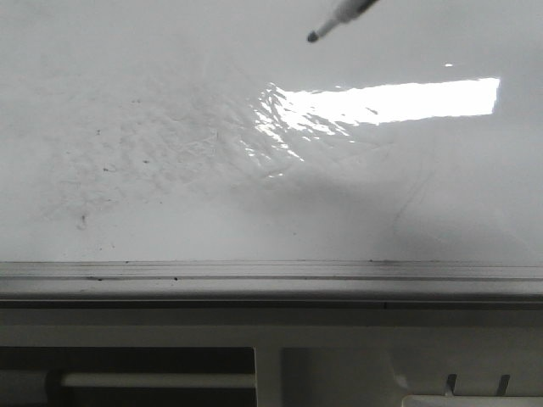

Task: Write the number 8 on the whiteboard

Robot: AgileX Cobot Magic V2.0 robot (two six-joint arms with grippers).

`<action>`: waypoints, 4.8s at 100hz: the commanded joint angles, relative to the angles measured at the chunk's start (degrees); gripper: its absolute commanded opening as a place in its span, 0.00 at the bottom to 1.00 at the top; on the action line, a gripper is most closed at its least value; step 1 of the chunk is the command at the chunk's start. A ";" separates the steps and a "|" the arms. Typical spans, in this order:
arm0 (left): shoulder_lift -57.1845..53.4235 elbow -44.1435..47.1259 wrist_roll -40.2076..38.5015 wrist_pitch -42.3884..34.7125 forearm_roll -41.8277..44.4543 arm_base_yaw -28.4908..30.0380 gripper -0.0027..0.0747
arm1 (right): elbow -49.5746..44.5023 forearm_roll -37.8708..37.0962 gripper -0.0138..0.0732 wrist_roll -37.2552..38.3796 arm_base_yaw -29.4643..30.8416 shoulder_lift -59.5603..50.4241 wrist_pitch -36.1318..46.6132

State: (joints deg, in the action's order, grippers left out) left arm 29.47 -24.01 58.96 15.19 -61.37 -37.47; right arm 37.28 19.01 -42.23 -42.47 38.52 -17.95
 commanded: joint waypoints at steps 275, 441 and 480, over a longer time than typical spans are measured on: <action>0.18 -1.62 -0.44 -1.99 -1.72 0.14 0.01 | 2.71 -0.22 0.11 4.95 15.45 7.71 -0.61; 25.97 -11.45 32.42 20.15 -17.20 -3.13 0.58 | 11.28 28.80 0.08 -24.52 15.36 9.85 -27.49; 35.21 -15.99 34.69 19.93 -18.78 -10.53 0.58 | 11.28 29.47 0.08 -26.77 7.41 16.08 -27.35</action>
State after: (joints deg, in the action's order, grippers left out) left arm 64.50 -37.94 93.45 34.72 -76.60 -47.30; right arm 46.49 45.46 -68.11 -33.85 53.90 -47.77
